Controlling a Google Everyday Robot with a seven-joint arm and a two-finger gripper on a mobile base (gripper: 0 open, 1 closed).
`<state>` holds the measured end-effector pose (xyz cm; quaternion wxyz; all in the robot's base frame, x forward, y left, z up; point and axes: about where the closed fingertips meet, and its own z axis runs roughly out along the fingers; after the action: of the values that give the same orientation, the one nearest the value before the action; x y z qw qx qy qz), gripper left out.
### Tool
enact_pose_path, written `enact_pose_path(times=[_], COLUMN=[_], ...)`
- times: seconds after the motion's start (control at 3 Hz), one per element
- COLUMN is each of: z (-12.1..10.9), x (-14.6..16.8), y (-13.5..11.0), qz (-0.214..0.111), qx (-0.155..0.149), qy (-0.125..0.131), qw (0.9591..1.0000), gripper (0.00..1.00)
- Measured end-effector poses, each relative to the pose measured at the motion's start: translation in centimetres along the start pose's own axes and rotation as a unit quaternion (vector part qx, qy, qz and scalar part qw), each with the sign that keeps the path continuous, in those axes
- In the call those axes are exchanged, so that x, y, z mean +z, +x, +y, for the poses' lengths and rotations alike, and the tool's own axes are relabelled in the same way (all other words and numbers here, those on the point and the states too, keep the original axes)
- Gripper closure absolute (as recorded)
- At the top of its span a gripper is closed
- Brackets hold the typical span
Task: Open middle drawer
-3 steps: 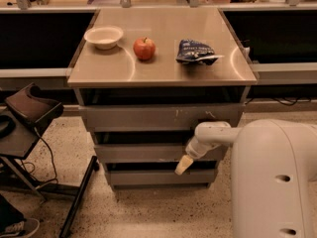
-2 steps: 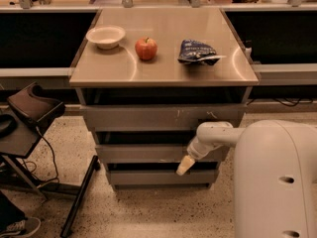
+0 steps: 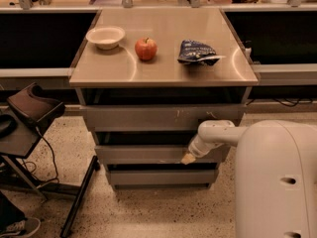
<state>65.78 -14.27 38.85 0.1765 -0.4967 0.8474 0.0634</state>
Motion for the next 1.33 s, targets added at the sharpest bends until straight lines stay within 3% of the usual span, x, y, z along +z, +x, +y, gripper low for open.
enact_pose_path(times=[0.67,1.0,1.33], z=[-0.57,-0.57,-0.55], x=[-1.49,-1.49,-1.47], y=[-0.42,-0.42,-0.38], qz=[0.0,0.0,0.0], qx=[0.0,0.0,0.001], qy=[0.0,0.0,0.0], qw=[1.0,1.0,1.0], gripper=[0.89,1.0,1.0])
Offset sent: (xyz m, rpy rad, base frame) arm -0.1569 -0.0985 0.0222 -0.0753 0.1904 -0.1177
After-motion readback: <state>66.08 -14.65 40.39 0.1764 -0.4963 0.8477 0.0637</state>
